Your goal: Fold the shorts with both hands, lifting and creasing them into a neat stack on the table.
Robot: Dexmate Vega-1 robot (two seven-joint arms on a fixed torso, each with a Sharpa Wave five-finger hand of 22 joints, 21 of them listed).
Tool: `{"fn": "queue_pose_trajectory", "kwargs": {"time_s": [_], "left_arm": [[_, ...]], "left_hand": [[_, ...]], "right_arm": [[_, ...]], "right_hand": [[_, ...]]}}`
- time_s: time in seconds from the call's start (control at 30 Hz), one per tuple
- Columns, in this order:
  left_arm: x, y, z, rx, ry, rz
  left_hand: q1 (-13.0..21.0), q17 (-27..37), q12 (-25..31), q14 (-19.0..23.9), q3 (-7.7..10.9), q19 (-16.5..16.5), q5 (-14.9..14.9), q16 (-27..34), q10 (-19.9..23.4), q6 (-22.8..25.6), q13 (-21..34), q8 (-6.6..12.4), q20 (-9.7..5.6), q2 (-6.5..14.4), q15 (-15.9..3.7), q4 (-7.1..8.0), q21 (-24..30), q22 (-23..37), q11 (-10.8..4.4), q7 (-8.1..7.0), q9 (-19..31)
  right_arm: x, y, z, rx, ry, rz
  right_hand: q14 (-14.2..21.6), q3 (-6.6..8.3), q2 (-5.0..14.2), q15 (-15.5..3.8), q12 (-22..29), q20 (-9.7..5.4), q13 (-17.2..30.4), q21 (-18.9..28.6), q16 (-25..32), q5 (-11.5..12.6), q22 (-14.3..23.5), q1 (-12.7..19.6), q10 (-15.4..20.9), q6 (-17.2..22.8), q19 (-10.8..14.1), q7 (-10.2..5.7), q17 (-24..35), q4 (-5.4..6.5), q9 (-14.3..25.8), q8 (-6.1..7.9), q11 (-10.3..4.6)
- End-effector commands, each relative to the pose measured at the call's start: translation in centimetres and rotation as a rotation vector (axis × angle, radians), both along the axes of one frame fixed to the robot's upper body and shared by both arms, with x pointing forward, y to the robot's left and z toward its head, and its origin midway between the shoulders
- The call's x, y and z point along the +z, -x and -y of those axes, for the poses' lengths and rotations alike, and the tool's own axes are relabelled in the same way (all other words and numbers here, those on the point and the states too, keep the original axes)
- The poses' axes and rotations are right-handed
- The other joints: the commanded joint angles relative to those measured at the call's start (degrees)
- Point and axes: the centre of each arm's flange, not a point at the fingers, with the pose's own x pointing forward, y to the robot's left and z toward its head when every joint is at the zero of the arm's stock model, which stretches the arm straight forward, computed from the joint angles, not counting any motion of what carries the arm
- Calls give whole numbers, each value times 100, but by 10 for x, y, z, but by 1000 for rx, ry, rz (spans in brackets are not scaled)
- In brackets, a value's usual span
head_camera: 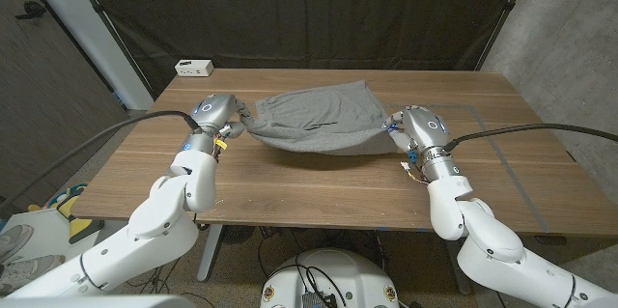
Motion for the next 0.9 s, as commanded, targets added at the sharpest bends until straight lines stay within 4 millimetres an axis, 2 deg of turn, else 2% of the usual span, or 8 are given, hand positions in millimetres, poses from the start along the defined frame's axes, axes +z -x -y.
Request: {"fn": "queue_pose_trajectory", "kwargs": {"time_s": [0.03,0.5,0.9], "left_arm": [[9,10,-9,-39,58,62],[12,18,-24,-7,116,108],[17,21,-29,43,169,144]], "left_hand": [[-75,1,354,68,77,25,3,-30,186,312,1434,45,38,10,-898,-5,43,17,144,336,50],[-145,-12,447,124,219,57,37,-88,199,346,1537,112,55,-67,-886,-14,110,30,171,363,133],[-203,-17,470,142,358,58,69,-137,100,237,1613,105,95,-79,-888,-4,158,44,158,333,193]], "right_arm": [[20,-8,-7,41,25,93],[44,-18,-11,33,52,197],[66,-37,-20,56,87,195]], "right_hand": [[57,8,41,-992,407,-234,798,29,-26,61,11,25,59,35,-25,-31,25,46,43,37,-78],[38,-22,38,-1005,470,-247,883,36,-110,84,11,47,21,35,-42,-72,55,58,96,41,-115],[53,-58,29,-1004,515,-243,944,45,-140,97,10,58,2,57,-42,-82,104,68,87,23,-137]]}}
